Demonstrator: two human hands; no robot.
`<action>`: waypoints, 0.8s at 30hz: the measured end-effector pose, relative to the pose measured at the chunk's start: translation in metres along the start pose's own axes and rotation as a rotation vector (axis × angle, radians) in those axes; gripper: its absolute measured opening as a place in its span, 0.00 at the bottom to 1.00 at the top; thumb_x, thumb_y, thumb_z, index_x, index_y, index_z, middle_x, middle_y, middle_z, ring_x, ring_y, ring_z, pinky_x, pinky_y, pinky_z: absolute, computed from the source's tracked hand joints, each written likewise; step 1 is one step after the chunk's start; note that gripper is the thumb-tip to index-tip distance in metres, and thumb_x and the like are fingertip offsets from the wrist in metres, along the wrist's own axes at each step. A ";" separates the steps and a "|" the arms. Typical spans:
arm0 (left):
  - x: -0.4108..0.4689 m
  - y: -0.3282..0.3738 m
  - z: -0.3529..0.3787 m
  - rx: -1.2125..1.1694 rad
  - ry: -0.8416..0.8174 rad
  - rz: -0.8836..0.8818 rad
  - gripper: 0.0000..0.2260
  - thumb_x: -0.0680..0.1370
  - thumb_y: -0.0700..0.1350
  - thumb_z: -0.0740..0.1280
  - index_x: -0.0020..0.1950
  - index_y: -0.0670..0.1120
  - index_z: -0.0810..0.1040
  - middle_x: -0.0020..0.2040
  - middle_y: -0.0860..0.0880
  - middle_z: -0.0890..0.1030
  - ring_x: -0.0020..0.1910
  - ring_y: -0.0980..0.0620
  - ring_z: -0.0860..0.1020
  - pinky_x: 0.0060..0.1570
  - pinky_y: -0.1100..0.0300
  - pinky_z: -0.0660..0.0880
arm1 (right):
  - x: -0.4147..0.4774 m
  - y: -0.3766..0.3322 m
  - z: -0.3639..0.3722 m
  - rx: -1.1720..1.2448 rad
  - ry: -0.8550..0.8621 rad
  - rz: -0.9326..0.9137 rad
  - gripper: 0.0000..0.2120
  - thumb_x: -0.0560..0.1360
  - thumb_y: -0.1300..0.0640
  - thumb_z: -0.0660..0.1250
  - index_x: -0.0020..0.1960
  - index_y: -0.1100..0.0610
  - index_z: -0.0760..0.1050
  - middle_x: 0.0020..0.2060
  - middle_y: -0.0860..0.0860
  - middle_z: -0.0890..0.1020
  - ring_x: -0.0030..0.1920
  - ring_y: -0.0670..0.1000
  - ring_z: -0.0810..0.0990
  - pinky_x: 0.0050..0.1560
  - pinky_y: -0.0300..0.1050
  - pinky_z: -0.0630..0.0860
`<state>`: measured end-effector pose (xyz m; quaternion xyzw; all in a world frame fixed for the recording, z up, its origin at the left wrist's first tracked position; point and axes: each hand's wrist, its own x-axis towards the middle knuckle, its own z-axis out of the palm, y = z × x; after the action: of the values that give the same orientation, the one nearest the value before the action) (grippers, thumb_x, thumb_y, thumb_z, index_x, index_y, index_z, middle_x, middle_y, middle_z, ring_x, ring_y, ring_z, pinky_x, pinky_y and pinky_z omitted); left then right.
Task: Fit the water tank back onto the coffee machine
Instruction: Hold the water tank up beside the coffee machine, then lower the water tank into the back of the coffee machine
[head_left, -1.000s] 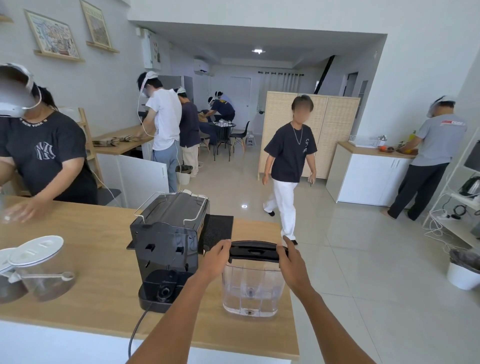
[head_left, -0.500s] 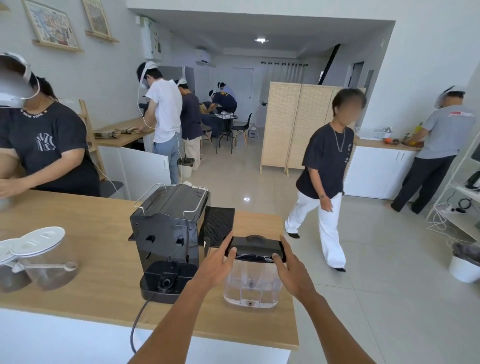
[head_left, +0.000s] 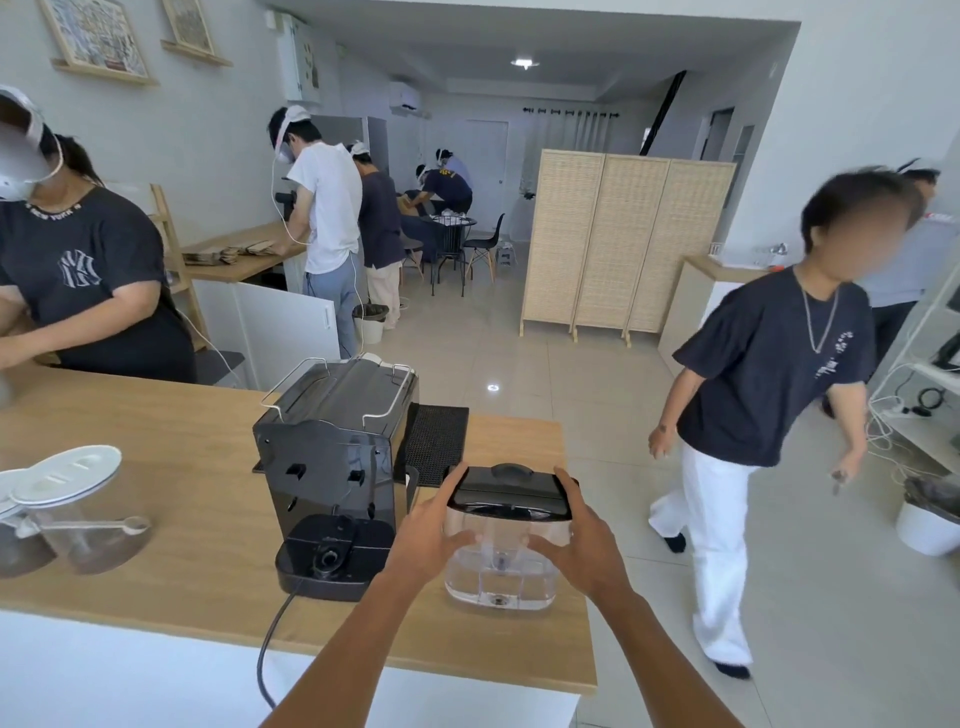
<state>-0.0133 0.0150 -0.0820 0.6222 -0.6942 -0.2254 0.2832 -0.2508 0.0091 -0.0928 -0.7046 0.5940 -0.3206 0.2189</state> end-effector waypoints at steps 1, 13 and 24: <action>0.000 0.001 -0.001 -0.016 -0.003 0.009 0.46 0.73 0.52 0.76 0.82 0.58 0.49 0.33 0.48 0.75 0.27 0.59 0.66 0.39 0.58 0.72 | 0.001 0.000 0.000 0.003 0.003 -0.004 0.50 0.69 0.39 0.76 0.81 0.39 0.49 0.66 0.48 0.79 0.47 0.49 0.77 0.52 0.46 0.77; -0.002 0.003 -0.013 -0.114 0.021 0.017 0.45 0.71 0.50 0.77 0.81 0.58 0.55 0.29 0.50 0.71 0.28 0.54 0.67 0.35 0.65 0.69 | -0.004 -0.012 0.004 0.041 0.079 -0.034 0.48 0.70 0.46 0.78 0.81 0.44 0.54 0.66 0.49 0.79 0.40 0.42 0.71 0.49 0.40 0.75; -0.017 0.009 -0.085 -0.143 0.154 0.079 0.42 0.73 0.47 0.77 0.80 0.60 0.57 0.40 0.40 0.78 0.32 0.49 0.70 0.43 0.53 0.80 | -0.002 -0.087 -0.022 0.021 0.154 -0.129 0.48 0.68 0.42 0.79 0.80 0.44 0.57 0.52 0.47 0.82 0.31 0.41 0.69 0.39 0.38 0.72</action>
<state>0.0386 0.0368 -0.0153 0.5881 -0.6765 -0.2145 0.3879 -0.2060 0.0302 -0.0176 -0.7123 0.5591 -0.3934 0.1591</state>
